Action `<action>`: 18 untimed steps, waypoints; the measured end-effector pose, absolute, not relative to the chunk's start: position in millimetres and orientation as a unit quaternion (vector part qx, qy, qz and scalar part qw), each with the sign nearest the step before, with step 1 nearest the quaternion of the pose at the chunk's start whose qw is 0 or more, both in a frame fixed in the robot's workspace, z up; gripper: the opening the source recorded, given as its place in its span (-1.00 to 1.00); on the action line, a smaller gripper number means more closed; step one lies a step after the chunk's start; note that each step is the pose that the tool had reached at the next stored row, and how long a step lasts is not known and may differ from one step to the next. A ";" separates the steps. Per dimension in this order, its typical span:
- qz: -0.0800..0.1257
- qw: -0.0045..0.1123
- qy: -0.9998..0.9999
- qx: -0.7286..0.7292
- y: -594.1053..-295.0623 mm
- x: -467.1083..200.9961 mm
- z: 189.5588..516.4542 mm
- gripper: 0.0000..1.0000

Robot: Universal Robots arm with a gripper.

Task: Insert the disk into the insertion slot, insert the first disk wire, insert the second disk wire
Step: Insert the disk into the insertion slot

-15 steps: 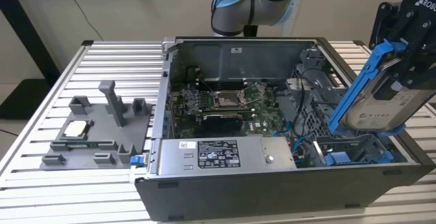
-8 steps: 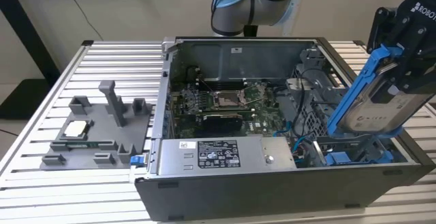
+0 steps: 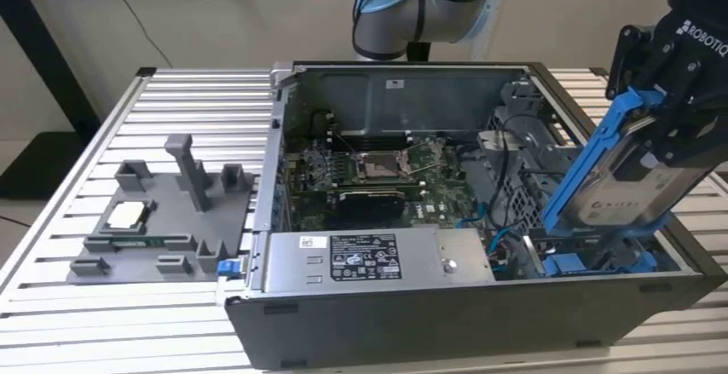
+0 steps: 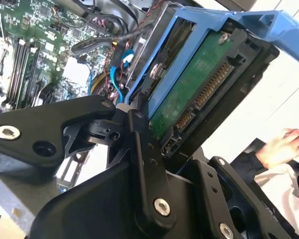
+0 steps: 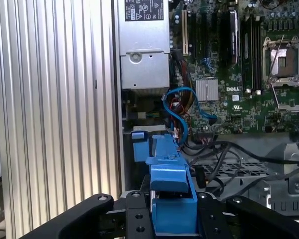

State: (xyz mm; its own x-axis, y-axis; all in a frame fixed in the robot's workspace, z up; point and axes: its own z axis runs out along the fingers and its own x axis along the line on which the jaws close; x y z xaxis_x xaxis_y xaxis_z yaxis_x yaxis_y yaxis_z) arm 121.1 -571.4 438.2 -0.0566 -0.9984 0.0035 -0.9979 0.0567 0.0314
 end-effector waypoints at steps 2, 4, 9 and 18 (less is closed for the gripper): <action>-0.010 0.012 -0.727 0.687 -571.4 121.1 435.7 -0.35; -0.010 0.012 -0.727 0.687 -571.6 121.1 432.8 -0.35; -0.010 0.012 -0.727 0.687 -573.1 121.1 426.4 -0.35; -0.010 0.012 -0.727 0.687 -575.2 121.2 414.4 -0.35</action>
State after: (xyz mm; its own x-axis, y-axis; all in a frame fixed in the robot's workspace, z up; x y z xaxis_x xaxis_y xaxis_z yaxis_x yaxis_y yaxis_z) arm 121.2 -575.2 414.4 -0.0562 -0.9984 0.0034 -0.9979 0.0563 0.0313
